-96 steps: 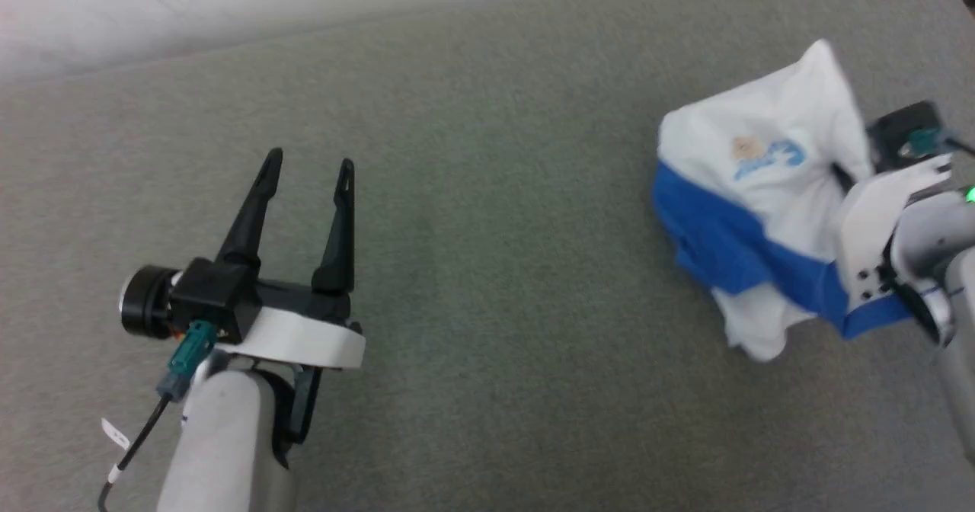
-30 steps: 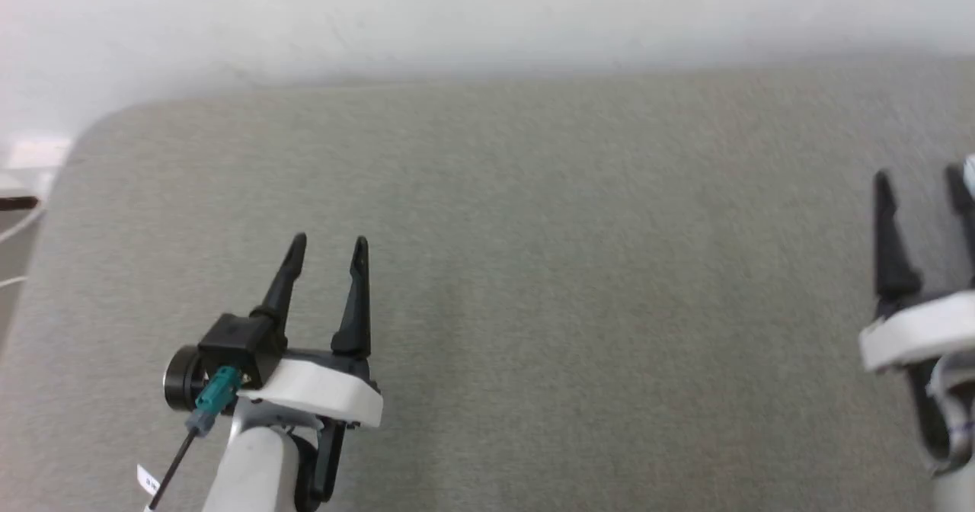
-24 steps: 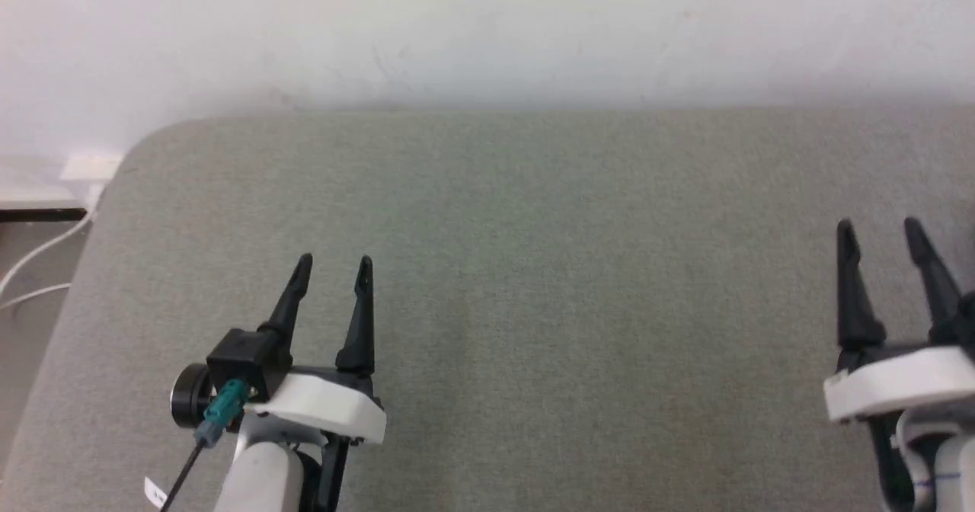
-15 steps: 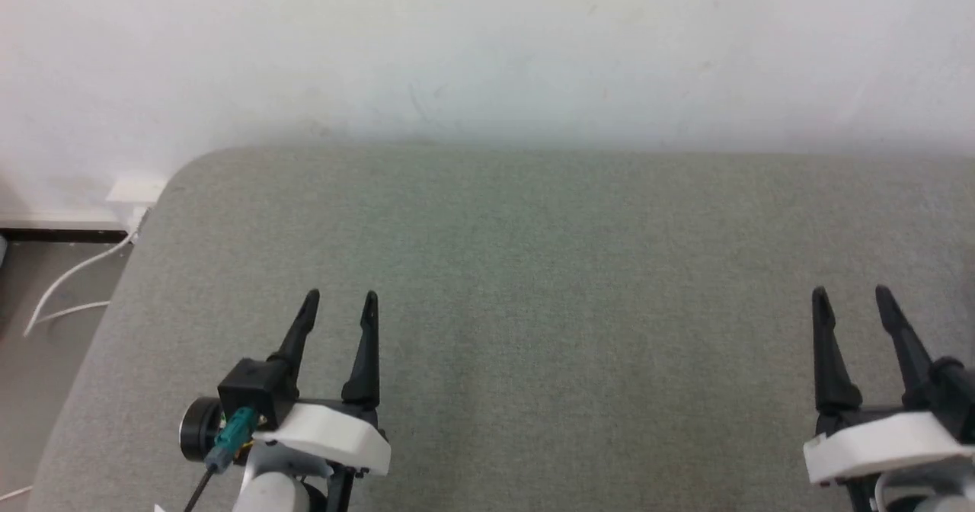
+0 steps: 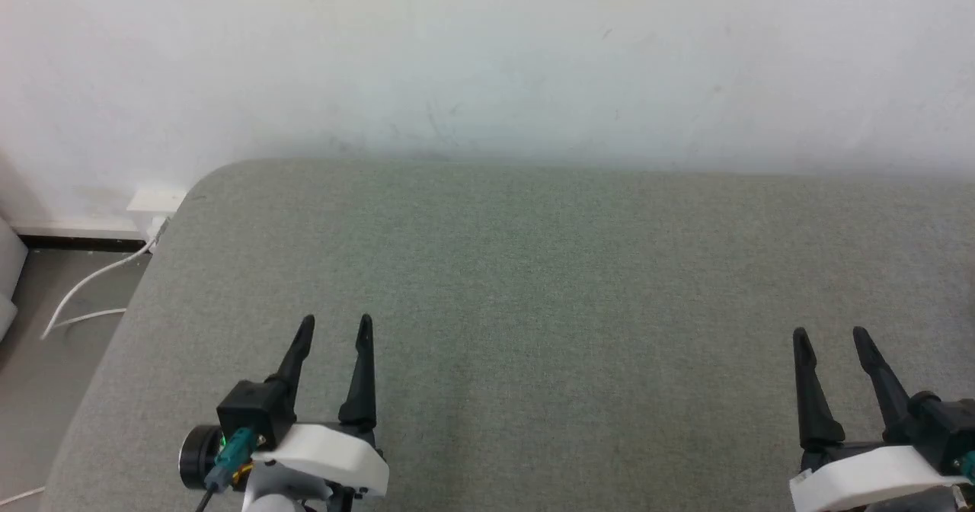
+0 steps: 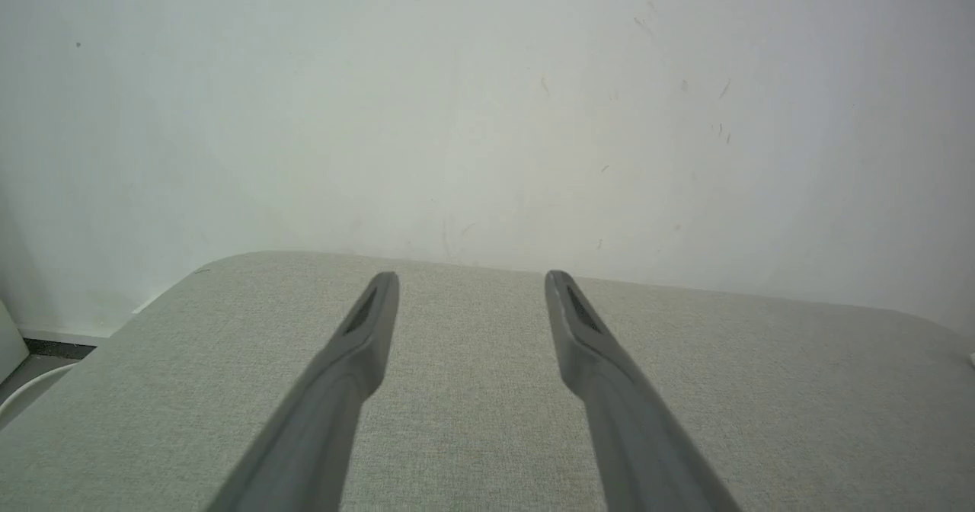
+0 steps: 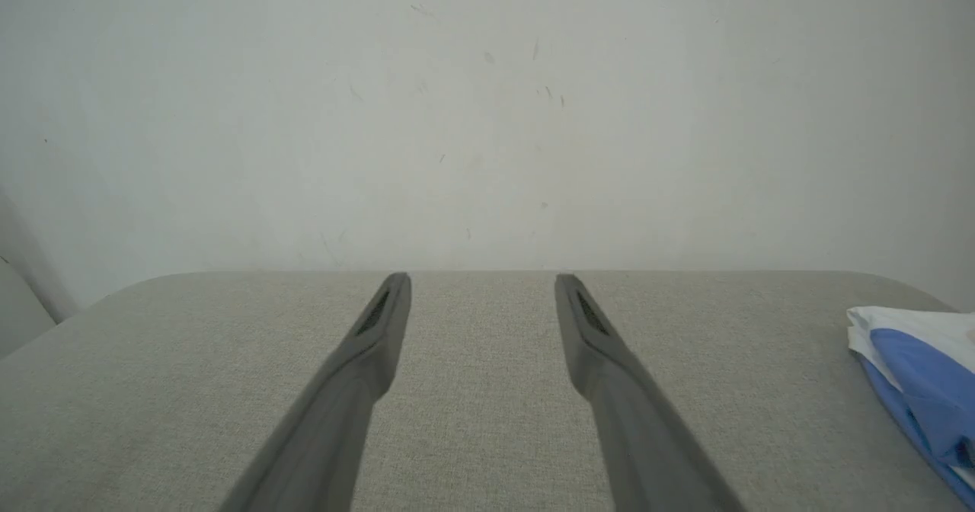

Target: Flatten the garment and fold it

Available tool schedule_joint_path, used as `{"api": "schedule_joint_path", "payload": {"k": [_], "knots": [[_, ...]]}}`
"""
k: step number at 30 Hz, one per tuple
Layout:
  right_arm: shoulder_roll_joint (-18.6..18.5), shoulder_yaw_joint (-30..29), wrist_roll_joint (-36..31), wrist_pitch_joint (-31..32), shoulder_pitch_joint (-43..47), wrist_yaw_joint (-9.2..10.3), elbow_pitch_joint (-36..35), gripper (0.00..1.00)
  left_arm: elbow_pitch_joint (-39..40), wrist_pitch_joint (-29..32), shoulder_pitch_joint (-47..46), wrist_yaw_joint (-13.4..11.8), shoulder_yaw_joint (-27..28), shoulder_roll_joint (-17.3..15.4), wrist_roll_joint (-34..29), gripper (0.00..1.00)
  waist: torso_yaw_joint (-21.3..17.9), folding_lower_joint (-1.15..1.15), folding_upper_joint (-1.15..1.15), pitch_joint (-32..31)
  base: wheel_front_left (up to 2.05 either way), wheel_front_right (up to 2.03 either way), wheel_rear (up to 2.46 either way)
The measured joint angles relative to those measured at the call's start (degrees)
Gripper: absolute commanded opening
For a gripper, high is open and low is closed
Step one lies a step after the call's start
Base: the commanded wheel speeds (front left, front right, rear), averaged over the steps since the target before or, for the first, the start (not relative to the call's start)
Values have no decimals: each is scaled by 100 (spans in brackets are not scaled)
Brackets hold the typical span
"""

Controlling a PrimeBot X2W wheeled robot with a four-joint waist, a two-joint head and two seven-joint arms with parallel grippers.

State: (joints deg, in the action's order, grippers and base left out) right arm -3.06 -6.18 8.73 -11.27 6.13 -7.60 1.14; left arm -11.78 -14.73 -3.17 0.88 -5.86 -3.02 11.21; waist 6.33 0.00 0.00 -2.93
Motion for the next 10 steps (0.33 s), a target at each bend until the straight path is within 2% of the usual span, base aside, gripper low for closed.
{"api": "schedule_joint_path", "payload": {"k": [10], "knots": [[1,40,41,-54,9,0,126,100,0,0,81,-44,-1,2,36,100,9,0,0,20,0,0,0]]}}
